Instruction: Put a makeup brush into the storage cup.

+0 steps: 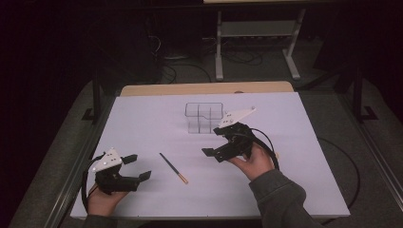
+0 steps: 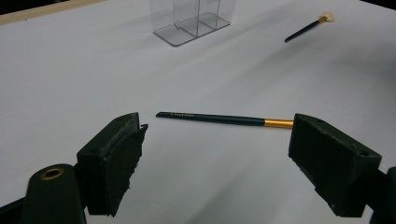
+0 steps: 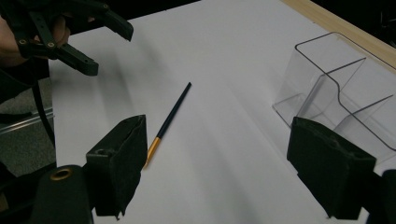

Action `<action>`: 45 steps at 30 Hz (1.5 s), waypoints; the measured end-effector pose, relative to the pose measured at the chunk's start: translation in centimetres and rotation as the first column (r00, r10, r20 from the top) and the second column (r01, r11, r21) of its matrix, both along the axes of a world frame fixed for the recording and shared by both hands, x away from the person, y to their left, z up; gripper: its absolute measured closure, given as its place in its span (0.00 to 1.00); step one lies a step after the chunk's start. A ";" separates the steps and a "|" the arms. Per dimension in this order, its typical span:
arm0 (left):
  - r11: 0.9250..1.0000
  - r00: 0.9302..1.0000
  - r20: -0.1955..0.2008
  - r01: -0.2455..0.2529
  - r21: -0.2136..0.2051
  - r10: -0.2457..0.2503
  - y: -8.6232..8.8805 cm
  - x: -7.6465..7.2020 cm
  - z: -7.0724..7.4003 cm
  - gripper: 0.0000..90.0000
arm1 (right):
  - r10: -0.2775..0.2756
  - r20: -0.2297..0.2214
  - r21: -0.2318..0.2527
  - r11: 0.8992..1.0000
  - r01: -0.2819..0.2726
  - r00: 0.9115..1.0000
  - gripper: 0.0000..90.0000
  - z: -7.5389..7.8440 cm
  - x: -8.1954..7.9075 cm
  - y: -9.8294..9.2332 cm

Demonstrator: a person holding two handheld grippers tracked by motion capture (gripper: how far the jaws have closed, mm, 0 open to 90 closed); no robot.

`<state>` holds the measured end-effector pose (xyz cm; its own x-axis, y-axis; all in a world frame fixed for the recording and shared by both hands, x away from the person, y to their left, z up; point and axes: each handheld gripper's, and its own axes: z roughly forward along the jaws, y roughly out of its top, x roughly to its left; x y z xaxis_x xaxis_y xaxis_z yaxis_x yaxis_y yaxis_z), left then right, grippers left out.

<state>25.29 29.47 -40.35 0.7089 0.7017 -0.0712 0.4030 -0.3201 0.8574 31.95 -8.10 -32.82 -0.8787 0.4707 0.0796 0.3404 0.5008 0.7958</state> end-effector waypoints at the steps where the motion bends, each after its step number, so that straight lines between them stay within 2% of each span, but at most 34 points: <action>1: 1.000 1.000 0.003 -0.002 -0.003 0.002 0.0 0.0 0.0 0.19 | 0.001 -0.001 0.002 1.000 -0.001 1.000 0.21 0.0 0.0 0.1; 16: 1.000 1.000 0.001 0.000 0.004 0.000 0.0 0.0 -0.1 0.19 | 0.001 -0.045 -0.049 0.999 -0.003 0.999 0.26 -0.6 0.2 2.0; 23: 1.000 1.000 0.001 0.002 0.008 -0.002 0.1 0.1 -0.1 0.19 | 0.000 -0.057 -0.077 0.997 -0.004 0.998 0.33 -1.2 0.4 3.6; 34: 1.000 1.000 -0.002 0.003 0.010 -0.003 0.0 0.1 -0.1 0.19 | 0.001 -0.091 -0.138 0.990 -0.014 0.996 0.40 -3.0 1.0 7.4; 45: 1.000 1.000 -0.007 0.000 0.005 0.000 0.1 0.1 -0.2 0.19 | -0.008 -0.123 -0.171 0.985 -0.013 0.992 0.44 -4.5 1.4 9.5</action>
<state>25.34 29.55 -40.51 0.7082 0.7023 -0.0724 0.4091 -0.3246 0.8528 33.38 1.43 -37.34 -0.8683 0.4847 0.1055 0.4290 0.6271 0.6501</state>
